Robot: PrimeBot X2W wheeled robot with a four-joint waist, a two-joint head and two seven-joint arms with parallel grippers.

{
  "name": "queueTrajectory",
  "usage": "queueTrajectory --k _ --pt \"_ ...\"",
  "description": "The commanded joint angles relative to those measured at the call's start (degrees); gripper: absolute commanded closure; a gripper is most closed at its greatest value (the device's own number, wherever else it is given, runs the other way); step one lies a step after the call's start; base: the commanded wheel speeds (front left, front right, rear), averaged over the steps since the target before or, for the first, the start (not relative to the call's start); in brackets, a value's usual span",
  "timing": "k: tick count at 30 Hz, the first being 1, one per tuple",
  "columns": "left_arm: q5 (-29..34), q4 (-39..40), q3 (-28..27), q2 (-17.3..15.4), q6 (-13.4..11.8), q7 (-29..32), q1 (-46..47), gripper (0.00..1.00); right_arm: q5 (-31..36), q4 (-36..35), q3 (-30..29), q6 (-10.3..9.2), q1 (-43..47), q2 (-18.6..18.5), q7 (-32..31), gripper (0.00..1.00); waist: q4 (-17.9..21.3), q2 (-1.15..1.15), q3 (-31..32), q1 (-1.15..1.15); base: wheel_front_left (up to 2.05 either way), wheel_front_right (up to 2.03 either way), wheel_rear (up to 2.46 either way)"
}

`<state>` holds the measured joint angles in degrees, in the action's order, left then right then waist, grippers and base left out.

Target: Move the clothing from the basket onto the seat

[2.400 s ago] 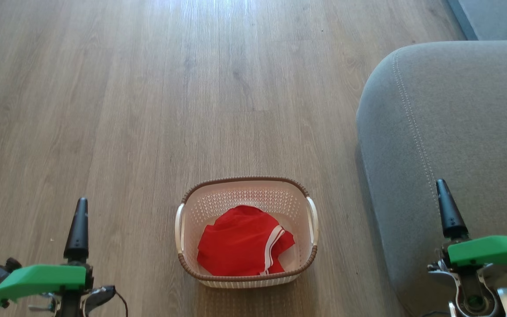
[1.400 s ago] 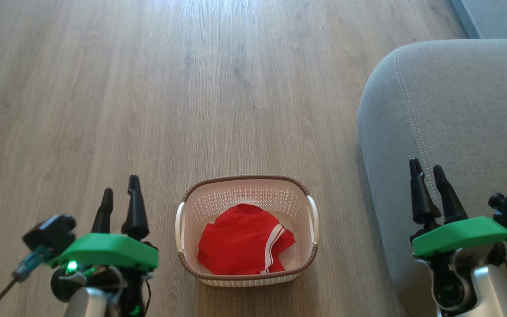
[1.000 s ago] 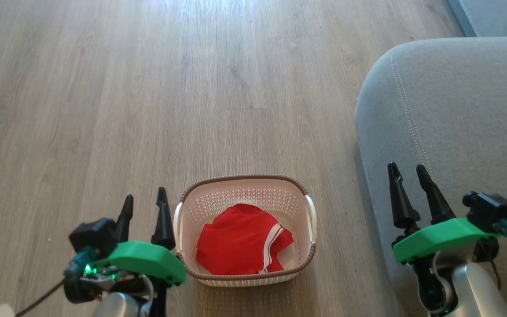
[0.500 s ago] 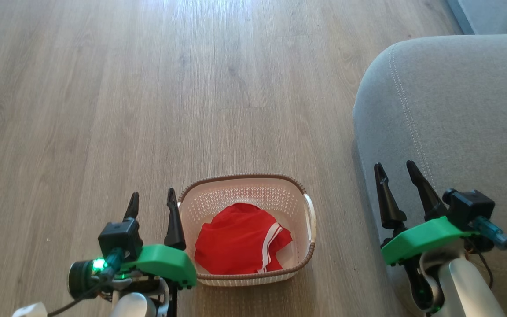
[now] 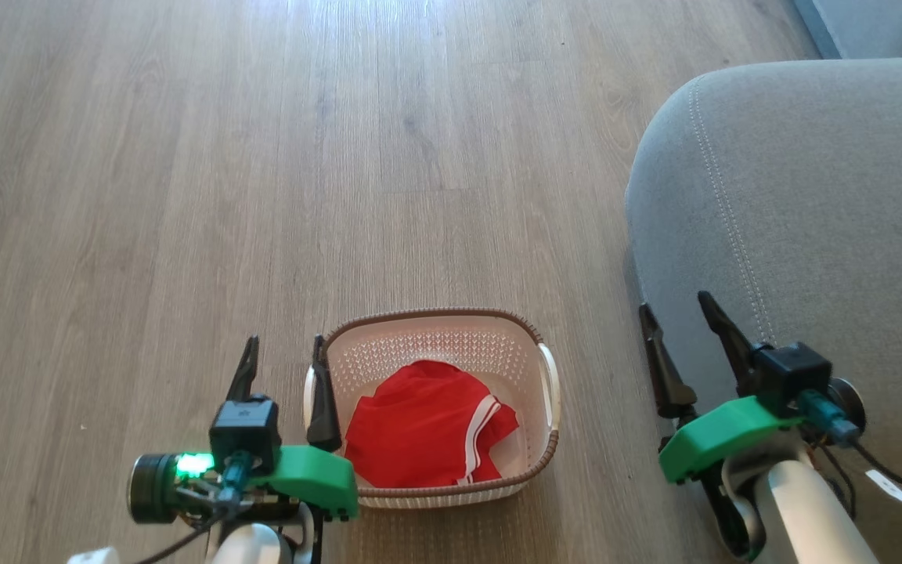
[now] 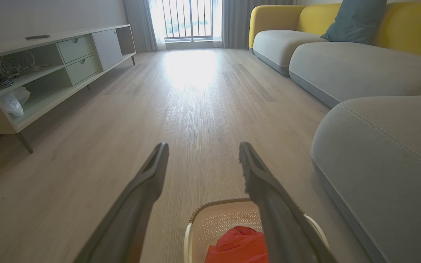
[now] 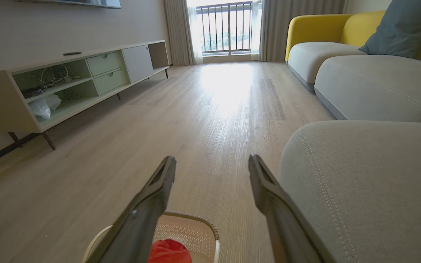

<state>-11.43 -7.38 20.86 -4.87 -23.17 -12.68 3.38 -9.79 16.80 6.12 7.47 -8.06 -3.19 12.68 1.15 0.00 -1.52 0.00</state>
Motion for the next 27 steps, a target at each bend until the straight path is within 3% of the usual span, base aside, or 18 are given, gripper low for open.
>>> queueTrajectory --k 1,9,16,27 --pt "1.9 1.7 -1.3 0.2 0.3 -0.9 2.2 0.0 1.7 -1.4 1.7 0.02 -3.3 -0.7 0.9 0.0 0.0 0.0 0.0 0.0 0.0 0.0 0.0" --pt "7.3 -0.5 -2.5 1.5 2.1 -2.3 1.8 0.0 7.2 0.7 3.7 0.02 -4.6 -1.0 2.3 0.0 0.3 0.0 -0.1 0.0 0.0 0.0 0.0" --pt "7.0 -1.4 -3.7 1.9 3.9 -2.3 1.6 0.0 7.1 1.0 3.5 0.02 -4.7 -1.1 2.3 0.0 0.5 0.0 -0.2 0.0 0.0 0.0 0.0" --pt "5.3 -1.9 -3.3 2.0 4.1 -2.3 2.1 0.0 6.5 0.7 3.2 0.02 -5.0 -1.4 2.3 0.0 0.9 0.0 -2.6 0.0 0.0 0.0 0.0"
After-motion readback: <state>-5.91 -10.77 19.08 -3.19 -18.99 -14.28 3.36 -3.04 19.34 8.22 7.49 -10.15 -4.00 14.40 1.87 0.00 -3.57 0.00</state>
